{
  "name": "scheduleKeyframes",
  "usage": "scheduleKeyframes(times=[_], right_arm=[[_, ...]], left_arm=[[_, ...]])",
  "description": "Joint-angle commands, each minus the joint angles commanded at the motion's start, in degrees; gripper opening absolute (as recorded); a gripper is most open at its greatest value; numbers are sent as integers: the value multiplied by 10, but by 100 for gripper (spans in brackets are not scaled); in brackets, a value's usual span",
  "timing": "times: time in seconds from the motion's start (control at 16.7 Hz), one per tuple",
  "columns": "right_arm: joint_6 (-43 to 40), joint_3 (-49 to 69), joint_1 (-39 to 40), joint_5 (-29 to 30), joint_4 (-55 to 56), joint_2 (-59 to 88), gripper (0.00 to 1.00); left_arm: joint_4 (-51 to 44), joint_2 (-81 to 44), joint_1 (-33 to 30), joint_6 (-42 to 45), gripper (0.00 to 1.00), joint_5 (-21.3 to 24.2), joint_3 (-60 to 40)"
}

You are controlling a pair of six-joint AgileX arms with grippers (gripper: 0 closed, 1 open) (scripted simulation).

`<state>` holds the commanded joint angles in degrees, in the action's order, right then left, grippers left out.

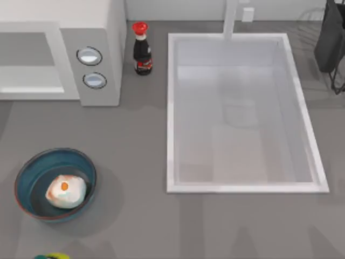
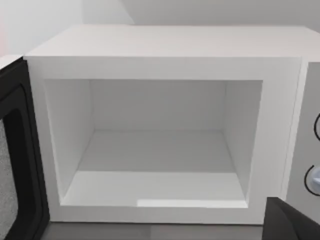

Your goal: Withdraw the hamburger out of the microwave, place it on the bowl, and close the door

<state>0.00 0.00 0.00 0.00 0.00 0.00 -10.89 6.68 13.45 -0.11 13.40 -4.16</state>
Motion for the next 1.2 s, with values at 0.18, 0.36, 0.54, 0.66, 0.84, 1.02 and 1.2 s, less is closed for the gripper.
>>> scheduleKeyframes(times=[0.18,0.36,0.54,0.66,0.84,1.02,1.2], right_arm=[[0,0,0,0,0,0,100],[0,0,0,0,0,0,100],[0,0,0,0,0,0,100],[0,0,0,0,0,0,100],[0,0,0,0,0,0,100],[0,0,0,0,0,0,100],[0,0,0,0,0,0,100]], left_arm=[[-14,3,-37,0,0,-37,-11],[-29,3,-110,0,0,-110,-26],[-37,0,-186,0,0,-186,-37],[-37,-3,-212,0,0,-212,-40],[-37,-4,-216,0,0,-216,-40],[-38,-8,-210,3,0,-211,-43],[-58,-61,-173,33,0,-187,-85]])
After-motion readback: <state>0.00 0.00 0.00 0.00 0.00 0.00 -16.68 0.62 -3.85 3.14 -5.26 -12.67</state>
